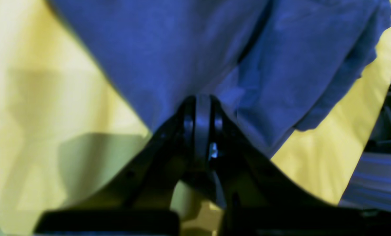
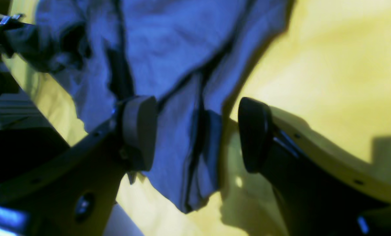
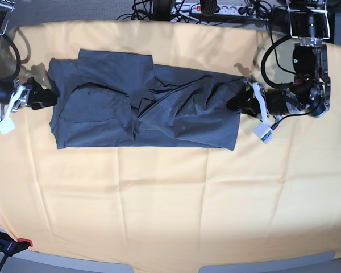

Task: Fold the T-shirt properly
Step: 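Fold the bundle over again with the right gripper toward the left gripper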

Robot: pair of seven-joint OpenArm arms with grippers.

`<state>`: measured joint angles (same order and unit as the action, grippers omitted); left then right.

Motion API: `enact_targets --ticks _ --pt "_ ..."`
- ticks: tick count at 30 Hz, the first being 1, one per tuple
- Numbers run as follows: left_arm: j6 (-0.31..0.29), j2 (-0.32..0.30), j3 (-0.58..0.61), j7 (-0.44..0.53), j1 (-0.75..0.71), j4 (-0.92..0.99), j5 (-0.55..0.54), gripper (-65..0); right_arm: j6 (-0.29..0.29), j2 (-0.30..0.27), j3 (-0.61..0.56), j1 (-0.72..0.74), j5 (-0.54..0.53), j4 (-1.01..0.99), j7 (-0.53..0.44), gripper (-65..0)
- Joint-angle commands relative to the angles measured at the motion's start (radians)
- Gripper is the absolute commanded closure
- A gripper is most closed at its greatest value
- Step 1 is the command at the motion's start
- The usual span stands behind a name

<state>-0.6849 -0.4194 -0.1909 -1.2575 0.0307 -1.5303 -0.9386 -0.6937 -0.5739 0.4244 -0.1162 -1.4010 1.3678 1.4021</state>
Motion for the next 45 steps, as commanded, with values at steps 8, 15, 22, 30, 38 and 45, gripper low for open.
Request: enact_targets --ticks 8,15,22,30,38,45 --pt "0.031 -0.05 -0.009 -0.035 0.014 -0.009 -0.021 0.0 -0.004 0.088 0.007 -0.022 0.033 0.013 -0.014 -40.7" --pt "0.031 -0.049 -0.011 -0.049 0.014 -0.009 -0.021 0.0 -0.004 0.195 0.007 -0.019 0.014 0.013 -0.015 -40.6" --pt "0.031 -0.049 -0.032 -0.048 0.019 -0.009 -0.074 0.0 -0.004 0.187 0.01 0.025 0.015 0.013 -0.03 -0.6" --pt "0.079 -0.05 -0.29 -0.06 0.057 -0.009 -0.287 0.0 -0.004 0.081 0.01 0.139 0.122 0.013 -0.03 0.0" --pt "0.075 -0.1 -0.52 -0.078 0.024 -0.008 -0.296 0.0 -0.004 -0.093 0.01 0.23 0.161 0.019 -0.02 0.0" --pt "0.06 -0.108 -0.521 -0.074 -0.043 -0.008 -0.322 0.0 -0.004 -0.047 0.01 0.229 -0.083 0.145 -0.006 0.0"
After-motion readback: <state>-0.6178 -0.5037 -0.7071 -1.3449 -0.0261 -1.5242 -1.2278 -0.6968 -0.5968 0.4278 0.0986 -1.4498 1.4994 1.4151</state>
